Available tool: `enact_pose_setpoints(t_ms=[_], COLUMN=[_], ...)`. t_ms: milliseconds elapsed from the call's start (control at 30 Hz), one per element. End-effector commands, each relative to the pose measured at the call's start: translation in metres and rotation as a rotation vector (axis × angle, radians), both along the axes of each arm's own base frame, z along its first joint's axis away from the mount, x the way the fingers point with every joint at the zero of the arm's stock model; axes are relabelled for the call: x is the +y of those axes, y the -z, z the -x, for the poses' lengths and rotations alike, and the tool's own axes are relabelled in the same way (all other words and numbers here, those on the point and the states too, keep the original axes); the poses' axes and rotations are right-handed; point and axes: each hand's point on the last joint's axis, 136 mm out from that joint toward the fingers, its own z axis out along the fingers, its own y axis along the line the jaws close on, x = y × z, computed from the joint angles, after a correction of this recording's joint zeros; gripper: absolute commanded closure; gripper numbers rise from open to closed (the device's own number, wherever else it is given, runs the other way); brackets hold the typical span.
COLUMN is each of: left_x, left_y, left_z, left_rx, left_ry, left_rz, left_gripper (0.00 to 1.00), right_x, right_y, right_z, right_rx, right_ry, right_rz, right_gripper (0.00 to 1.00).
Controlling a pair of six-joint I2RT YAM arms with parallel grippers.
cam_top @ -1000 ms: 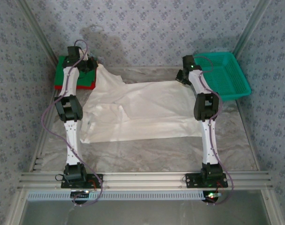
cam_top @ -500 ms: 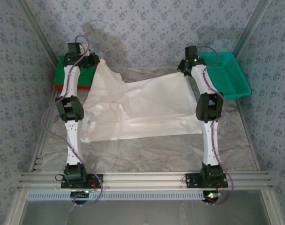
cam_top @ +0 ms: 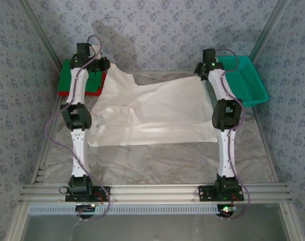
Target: Fold and stack the t-shirts
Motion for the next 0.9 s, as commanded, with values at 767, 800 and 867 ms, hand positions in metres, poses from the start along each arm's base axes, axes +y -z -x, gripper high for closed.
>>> enact_pose_setpoints(t_ms=[767,800,867], left_x=[0.013,0.015,0.022], left_y=[-0.073,-0.067,-0.057], left_z=[0.123,0.13,0.145], left_rx=[-0.131,-0.118,-0.105], left_ry=[-0.154,-0.165,-0.203], left_rz=[-0.216,-0.22,-0.233], left_gripper=[1.0,1.0,1.0], right_x=[-0.012,-0.013,-0.012], right_y=[-0.065,-0.063,-0.057], right_z=[0.065,0.071,0.082], right_rx=[-0.043,-0.038,-0.031], right_ry=[-0.052,-0.046,-0.044], right_rz=[0.13,0.123,0.109], right_gripper=[1.0,1.0,1.0])
